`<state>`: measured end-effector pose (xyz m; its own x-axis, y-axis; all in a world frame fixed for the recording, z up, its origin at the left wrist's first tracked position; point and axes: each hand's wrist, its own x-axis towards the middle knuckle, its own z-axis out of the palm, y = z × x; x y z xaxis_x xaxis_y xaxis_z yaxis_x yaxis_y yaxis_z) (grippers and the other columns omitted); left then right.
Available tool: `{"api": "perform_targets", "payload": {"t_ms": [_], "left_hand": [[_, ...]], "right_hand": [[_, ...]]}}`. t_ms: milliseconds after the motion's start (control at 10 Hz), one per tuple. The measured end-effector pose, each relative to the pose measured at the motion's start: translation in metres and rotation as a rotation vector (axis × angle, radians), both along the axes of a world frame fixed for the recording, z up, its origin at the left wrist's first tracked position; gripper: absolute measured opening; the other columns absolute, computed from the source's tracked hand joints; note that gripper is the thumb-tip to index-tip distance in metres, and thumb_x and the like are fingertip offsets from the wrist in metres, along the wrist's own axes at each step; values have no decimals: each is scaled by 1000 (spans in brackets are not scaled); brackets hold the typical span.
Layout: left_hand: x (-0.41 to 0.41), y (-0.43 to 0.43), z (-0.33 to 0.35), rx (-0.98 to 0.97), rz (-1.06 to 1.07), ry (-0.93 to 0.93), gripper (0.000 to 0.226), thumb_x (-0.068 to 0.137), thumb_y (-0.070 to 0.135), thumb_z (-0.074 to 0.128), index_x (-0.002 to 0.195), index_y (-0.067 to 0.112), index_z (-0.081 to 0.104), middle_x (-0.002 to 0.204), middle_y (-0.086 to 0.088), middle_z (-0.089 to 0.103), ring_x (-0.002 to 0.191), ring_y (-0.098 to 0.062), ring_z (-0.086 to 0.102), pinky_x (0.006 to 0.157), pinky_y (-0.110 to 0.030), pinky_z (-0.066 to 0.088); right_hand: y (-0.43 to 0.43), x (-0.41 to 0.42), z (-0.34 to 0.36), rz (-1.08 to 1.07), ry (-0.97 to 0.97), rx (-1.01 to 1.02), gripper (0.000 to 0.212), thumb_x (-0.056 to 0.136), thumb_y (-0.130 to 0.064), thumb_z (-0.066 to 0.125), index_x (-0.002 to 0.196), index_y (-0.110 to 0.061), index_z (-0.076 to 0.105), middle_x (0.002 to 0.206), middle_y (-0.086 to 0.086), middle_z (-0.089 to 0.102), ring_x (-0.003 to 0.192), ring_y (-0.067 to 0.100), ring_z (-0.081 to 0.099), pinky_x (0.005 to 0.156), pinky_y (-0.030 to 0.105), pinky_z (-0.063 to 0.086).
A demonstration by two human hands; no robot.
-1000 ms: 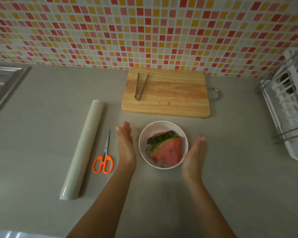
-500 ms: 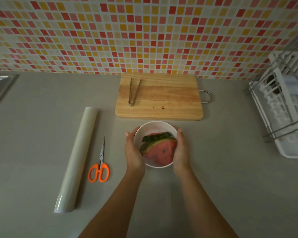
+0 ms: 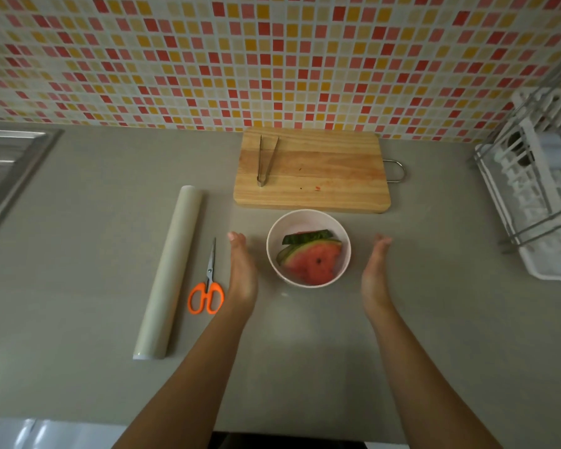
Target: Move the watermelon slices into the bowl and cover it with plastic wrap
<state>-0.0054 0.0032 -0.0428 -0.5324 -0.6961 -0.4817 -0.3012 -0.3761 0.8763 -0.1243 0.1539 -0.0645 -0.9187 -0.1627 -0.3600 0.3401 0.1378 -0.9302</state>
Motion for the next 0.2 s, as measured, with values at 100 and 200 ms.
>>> {"api": "perform_targets", "payload": {"t_ms": [100,200], "left_hand": [[11,10,-2,-6,53,81,65,99,53,9,151,17,20,160,-2,18,146,-15,17,118,-32,10],[15,24,6,-71,54,110,59,100,50,15,149,19,28,156,-4,30,143,-17,25,117,-34,16]], "right_hand": [[17,-2,1,-25,7,-29,59,98,-46,10,148,-16,15,158,-3,11,142,9,11,104,19,8],[28,-4,13,23,49,-46,57,99,-46,14,147,-17,21,156,-4,17,136,2,18,107,20,11]]}}
